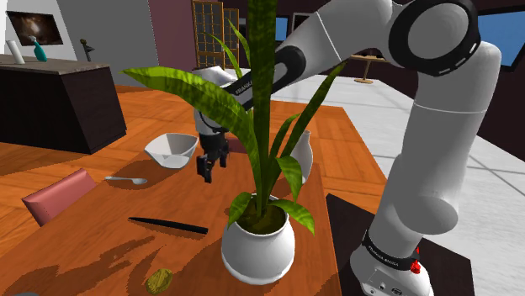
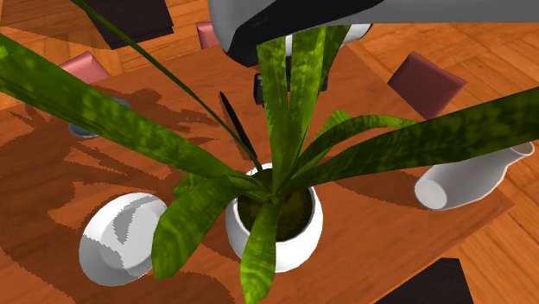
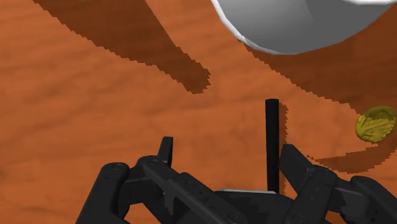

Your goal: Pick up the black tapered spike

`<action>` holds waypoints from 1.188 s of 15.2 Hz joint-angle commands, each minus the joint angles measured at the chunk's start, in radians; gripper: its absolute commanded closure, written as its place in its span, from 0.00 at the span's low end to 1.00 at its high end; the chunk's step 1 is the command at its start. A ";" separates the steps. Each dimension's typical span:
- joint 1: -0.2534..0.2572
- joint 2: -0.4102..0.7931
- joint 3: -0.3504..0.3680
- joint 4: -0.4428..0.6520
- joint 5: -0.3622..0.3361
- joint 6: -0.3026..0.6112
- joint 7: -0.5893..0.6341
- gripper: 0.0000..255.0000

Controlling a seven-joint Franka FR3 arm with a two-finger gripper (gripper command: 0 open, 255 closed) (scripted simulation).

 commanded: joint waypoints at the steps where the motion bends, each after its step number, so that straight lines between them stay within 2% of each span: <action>1: 0.014 0.067 0.010 0.046 -0.011 0.014 0.008 0.00; 8: 0.075 0.320 0.031 0.257 -0.060 0.031 0.033 0.00; 15: 0.150 0.583 0.039 0.530 -0.102 -0.002 0.039 0.00; 18: 0.159 0.625 0.037 0.558 -0.108 0.009 0.040 0.00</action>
